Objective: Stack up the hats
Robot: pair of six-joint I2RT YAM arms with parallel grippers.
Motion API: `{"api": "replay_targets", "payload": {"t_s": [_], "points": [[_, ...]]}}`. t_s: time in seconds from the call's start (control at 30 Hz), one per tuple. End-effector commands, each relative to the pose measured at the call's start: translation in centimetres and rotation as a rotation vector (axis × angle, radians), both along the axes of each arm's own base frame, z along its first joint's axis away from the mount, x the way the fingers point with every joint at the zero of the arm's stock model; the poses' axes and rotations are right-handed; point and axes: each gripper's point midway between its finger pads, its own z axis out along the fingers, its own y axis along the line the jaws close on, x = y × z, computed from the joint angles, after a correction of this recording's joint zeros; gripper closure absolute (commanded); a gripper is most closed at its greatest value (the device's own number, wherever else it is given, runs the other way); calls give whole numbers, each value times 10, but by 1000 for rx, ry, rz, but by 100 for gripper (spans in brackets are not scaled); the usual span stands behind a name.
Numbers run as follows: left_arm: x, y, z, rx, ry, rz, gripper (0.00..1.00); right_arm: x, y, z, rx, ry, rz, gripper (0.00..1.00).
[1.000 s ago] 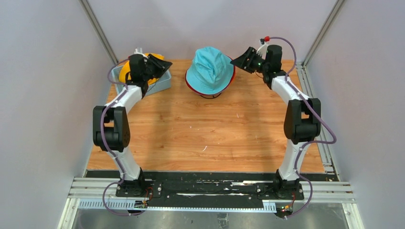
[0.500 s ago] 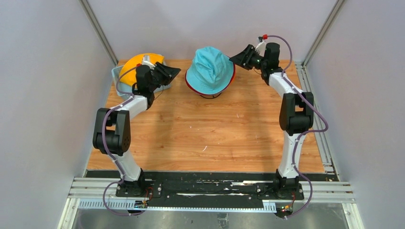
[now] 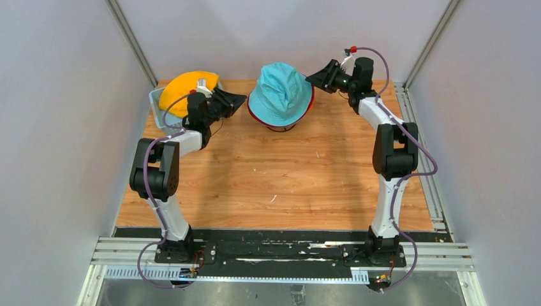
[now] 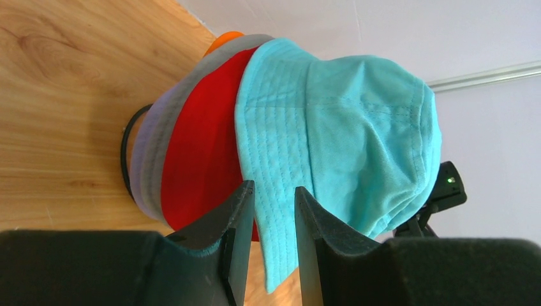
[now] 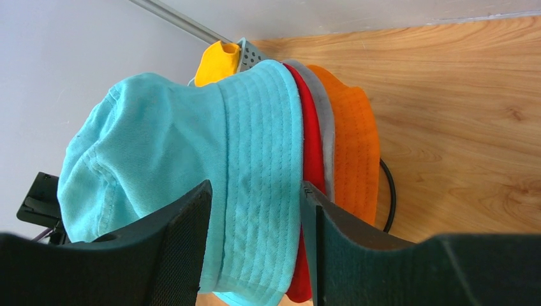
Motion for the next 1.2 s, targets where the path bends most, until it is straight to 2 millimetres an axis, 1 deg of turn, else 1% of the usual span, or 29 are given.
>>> {"api": "replay_targets", "payload": {"t_s": [0.0,0.17,0.57,0.73,0.83,1.0,1.17], "points": [[-3,-6,10,-13,-56,-24,66,3,1,0,20,-14,24,47],[-6,-6,9,-15,-55,-24,66,3,3,-7,35,0,40,47],[-11,-6,2,-25,-54,-30,66,0,13,-15,120,29,117,47],[-11,-10,5,-45,-74,-45,66,-3,15,-16,140,34,131,49],[-10,-15,6,-55,-86,-62,66,-5,15,-15,153,34,138,51],[-8,-27,1,-72,-80,-108,66,-7,18,-10,195,32,158,59],[-10,-29,-3,-72,-72,-117,66,-9,19,-10,210,36,168,64]]}}
